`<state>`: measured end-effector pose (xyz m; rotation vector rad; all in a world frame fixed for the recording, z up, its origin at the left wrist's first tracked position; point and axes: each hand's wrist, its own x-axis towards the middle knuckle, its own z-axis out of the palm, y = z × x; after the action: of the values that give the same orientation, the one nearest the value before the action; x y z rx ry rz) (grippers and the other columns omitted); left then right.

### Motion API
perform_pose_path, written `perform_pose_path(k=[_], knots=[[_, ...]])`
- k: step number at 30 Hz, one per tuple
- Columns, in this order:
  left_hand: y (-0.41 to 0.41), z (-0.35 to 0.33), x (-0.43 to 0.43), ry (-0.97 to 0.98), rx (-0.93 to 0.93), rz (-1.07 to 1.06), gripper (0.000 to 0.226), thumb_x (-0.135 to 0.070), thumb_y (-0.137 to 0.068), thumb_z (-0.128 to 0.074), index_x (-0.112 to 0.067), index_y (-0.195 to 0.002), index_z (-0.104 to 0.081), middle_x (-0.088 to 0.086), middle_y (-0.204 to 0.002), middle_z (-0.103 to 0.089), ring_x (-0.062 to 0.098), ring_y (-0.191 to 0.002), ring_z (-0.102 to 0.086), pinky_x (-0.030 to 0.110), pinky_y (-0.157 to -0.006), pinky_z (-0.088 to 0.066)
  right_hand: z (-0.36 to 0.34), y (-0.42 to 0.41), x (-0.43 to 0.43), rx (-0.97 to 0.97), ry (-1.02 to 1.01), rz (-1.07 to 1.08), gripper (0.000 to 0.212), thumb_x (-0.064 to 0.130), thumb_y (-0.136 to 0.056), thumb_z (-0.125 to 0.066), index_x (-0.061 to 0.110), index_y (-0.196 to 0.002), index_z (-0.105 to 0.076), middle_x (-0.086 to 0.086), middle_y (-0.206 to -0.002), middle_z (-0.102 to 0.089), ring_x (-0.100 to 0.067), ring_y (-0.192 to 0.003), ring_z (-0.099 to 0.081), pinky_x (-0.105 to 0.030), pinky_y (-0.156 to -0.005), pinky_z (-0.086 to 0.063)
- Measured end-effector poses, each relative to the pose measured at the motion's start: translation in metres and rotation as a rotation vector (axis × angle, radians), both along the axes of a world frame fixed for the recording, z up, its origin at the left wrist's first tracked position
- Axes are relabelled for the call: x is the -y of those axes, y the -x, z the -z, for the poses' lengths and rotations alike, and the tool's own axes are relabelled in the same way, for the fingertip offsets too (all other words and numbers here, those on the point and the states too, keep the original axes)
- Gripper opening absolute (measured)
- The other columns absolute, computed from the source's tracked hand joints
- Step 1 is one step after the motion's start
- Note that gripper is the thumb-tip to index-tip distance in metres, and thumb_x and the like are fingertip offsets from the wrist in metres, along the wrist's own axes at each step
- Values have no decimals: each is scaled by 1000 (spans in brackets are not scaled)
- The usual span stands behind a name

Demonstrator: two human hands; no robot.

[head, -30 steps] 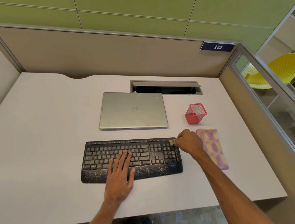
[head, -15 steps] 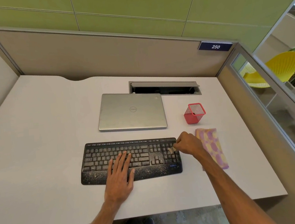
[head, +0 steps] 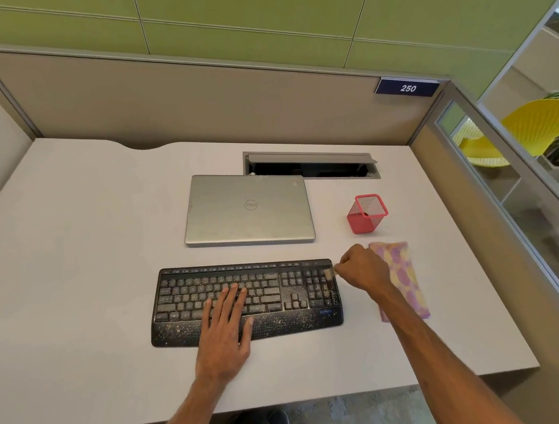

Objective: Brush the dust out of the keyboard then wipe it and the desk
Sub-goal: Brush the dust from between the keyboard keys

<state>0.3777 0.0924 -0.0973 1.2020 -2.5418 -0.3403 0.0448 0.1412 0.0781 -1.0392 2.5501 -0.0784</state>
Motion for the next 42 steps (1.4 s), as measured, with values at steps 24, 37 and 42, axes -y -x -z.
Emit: perform_pose_path(k=[24, 37, 42], knots=[[-1, 1, 1, -12, -9, 6, 69, -51, -114, -33, -22, -175, -22, 2, -183, -19, 20, -170, -11, 60, -136, -16, 8, -2, 2, -237, 51, -533, 27, 44, -100, -59, 32, -110, -81, 6, -95, -79, -19, -81, -69, -27, -62, -43], [-1, -1, 0, -6, -18, 10, 68, -50, -114, -32, -20, -175, -25, 3, -182, -21, 20, -170, -12, 61, -136, -16, 12, -13, 5, -163, 81, -637, 26, 48, -101, -60, 35, -110, -81, 14, -92, -78, -9, -74, -64, -24, -60, -41], [0, 0, 0, -3, -14, 9, 68, -50, -114, -33, -20, -175, -24, 3, -182, -21, 21, -170, -13, 60, -136, -15, 14, -3, 4, -294, -99, -581, 29, 43, -98, -61, 27, -117, -76, 5, -97, -76, -17, -82, -67, -27, -68, -46]])
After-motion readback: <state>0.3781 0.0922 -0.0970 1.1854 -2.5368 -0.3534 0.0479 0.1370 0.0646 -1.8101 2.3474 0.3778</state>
